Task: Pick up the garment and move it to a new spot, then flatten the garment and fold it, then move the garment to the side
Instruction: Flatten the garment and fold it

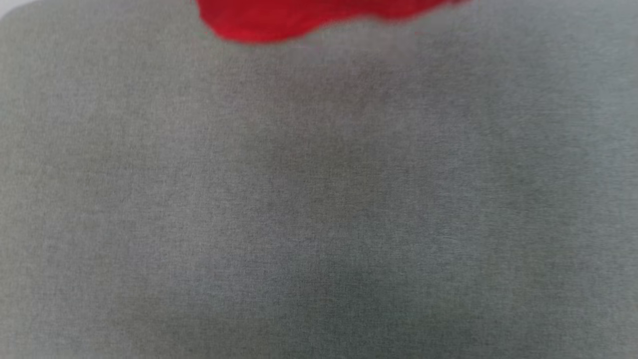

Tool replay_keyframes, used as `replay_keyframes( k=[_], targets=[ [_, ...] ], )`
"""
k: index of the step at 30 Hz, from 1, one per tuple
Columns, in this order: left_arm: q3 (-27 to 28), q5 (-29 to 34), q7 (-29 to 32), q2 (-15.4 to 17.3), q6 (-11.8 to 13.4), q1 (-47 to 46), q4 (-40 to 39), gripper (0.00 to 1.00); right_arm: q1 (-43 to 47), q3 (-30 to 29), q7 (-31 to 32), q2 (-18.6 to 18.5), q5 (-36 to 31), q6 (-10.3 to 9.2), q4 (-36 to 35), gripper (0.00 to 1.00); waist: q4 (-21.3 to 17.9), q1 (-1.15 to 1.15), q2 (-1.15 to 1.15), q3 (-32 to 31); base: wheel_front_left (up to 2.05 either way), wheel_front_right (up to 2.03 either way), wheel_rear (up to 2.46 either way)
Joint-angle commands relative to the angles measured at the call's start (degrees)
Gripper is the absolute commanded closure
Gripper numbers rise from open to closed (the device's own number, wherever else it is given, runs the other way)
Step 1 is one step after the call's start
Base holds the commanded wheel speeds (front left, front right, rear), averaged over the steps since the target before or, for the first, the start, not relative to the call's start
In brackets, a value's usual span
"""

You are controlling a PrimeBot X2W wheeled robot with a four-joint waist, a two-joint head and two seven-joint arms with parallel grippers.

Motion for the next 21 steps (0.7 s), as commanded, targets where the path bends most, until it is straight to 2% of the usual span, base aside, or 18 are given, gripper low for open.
replay_keyframes(
  k=[1, 5, 9, 16, 21],
  targets=[
    [-0.01, 1.04, -1.38, -0.17, -0.42, -0.48, 0.53, 1.00, -0.34, -0.27, -0.82, 0.21, -1.33, -0.02, 0.77, 1.00, 0.60, 0.00, 0.00, 0.71, 0.00, 0.00, 0.00],
    [-0.03, 0.35, -5.67, -1.90, -2.68, 1.45, 4.36, 1.00, -0.71, -2.07, -3.09, 1.68, -5.77, -0.02, 4.82, 1.00, 1.35, 0.00, 0.00, 1.67, 0.00, 0.00, 0.00],
    [-1.31, -0.96, -5.02, -3.31, -4.36, 5.57, 8.01, 1.00, 2.48, -1.85, -3.34, 2.17, -6.26, -0.02, 9.76, 1.00, 1.72, 0.00, 0.00, 2.00, 0.00, 0.00, 0.00],
    [-3.74, -3.98, 0.54, -4.32, -5.43, 14.00, 11.57, 1.00, 9.88, 3.75, 0.69, 2.57, 1.29, -0.02, 15.73, 1.00, 1.97, 0.00, 0.00, 1.34, 0.00, 0.00, 0.00],
    [-5.73, -6.52, 6.90, -3.39, -5.53, 20.47, 10.71, 1.00, 16.20, 10.66, 7.47, 1.02, 10.21, -0.02, 13.51, 1.00, 1.70, 0.00, 0.00, -0.12, 0.00, 0.00, 0.00]
  ],
)
